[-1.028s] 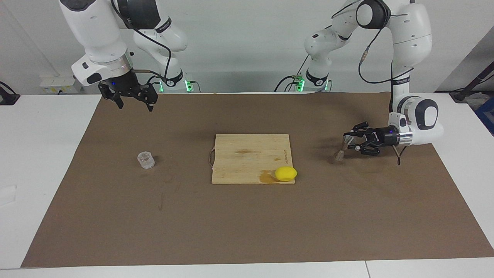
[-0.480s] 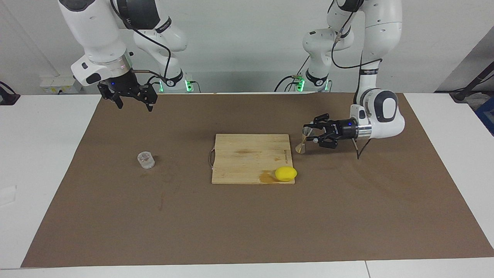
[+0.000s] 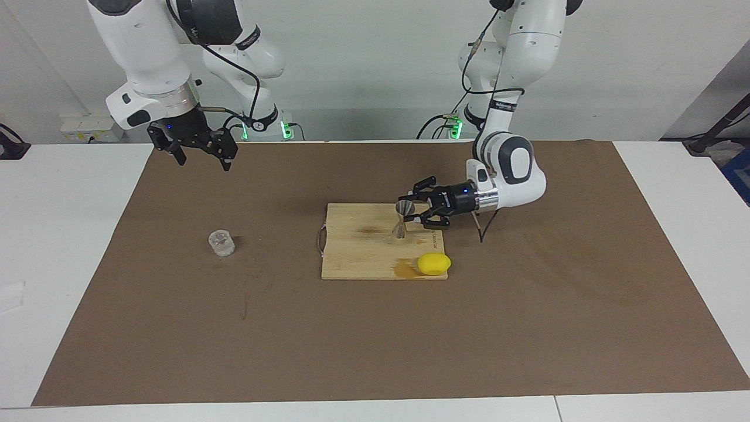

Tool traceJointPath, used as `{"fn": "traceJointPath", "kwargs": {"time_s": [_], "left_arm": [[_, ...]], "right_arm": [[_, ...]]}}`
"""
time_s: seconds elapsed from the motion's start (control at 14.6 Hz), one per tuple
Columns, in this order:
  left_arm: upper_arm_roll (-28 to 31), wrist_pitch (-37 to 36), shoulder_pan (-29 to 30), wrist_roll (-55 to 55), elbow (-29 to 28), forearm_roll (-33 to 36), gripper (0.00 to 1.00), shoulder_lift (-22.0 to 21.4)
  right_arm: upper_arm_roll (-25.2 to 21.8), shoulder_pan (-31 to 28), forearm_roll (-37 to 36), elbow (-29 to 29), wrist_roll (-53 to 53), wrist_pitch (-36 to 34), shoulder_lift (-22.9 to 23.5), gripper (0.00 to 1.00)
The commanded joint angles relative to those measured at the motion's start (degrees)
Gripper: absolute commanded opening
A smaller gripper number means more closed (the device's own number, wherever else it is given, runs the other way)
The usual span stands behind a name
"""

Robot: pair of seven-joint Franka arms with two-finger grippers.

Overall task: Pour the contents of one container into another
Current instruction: 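Lift and carry the steel cup with the left gripper onto the cutting board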

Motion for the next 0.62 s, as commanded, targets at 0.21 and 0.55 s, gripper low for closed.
{"fn": "traceJointPath", "kwargs": {"time_s": [0.21, 0.55], "left_arm": [[1.0, 11.5, -10.0, 7.2, 0.0, -12.9, 0.49, 0.2], [1.0, 15.0, -14.4, 13.4, -0.7, -21.0, 0.49, 1.4]], "right_arm": [[0.2, -2.4, 1.4, -1.8, 9.8, 5.2, 0.0, 1.0], [0.2, -4.9, 1.9, -5.8, 20.5, 9.1, 1.1, 1.0]]}}
